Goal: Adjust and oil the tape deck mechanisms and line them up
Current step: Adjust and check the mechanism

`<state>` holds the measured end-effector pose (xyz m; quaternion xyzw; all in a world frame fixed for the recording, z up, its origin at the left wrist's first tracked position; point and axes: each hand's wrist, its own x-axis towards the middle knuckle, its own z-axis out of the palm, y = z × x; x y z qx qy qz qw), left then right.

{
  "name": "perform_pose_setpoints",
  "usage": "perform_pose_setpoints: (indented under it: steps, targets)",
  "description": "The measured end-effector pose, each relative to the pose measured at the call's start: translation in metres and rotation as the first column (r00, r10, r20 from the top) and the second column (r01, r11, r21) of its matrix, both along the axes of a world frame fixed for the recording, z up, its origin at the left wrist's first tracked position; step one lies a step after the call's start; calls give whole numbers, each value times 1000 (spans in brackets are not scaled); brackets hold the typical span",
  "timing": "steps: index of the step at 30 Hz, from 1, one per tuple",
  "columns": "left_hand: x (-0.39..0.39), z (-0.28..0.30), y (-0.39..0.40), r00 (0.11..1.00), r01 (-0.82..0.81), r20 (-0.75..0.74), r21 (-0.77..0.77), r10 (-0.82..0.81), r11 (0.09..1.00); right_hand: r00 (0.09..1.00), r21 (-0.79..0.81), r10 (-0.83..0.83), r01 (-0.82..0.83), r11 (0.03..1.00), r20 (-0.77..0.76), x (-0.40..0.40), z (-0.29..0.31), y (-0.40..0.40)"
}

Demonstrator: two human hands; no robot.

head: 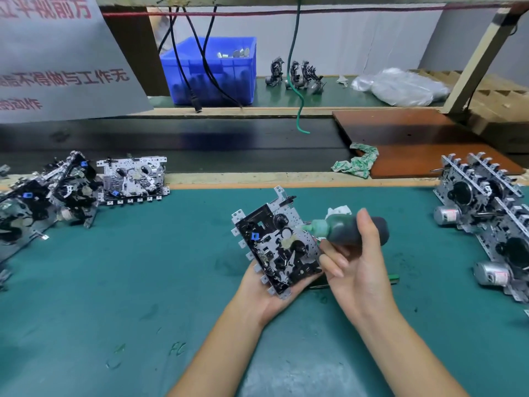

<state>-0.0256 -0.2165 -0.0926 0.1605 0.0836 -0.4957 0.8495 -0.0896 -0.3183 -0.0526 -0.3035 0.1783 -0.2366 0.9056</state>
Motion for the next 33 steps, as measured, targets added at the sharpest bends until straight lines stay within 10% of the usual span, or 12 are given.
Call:
perform_pose_setpoints:
  steps: [33]
  targets:
    - [1,-5,-6,966,-84,249,25,75,996,999,-488,-25,-1,873,-47,-1,-7,16]
